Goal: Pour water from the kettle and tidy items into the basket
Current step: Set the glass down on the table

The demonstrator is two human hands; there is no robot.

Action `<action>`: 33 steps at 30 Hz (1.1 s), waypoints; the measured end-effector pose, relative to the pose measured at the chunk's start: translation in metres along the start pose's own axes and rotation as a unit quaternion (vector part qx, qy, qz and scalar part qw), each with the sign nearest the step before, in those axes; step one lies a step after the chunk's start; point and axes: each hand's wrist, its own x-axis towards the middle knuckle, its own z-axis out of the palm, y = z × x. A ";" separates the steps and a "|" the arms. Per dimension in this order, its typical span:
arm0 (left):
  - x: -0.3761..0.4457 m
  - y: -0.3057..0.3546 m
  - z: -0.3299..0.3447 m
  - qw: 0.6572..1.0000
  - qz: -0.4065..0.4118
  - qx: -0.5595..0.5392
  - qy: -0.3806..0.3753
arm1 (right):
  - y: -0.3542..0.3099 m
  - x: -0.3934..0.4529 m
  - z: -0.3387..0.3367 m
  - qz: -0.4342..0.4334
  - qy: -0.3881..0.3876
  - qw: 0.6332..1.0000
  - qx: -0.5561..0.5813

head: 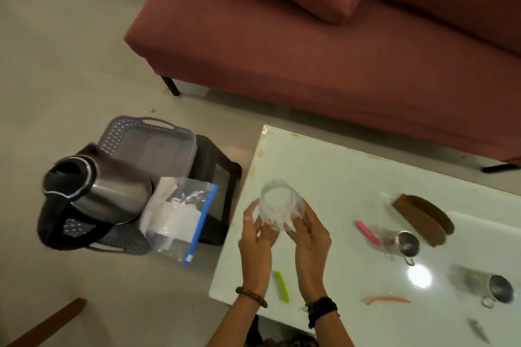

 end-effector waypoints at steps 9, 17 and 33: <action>-0.048 -0.127 0.096 0.989 -0.141 0.043 -0.015 | 0.078 0.029 -0.165 0.090 0.003 0.996 0.025; -0.026 -0.180 0.126 0.982 -0.177 0.053 0.042 | 0.123 0.064 -0.195 0.132 -0.011 0.990 0.045; -0.028 -0.198 0.129 0.977 -0.197 0.059 0.047 | 0.143 0.067 -0.205 0.154 -0.045 0.986 0.045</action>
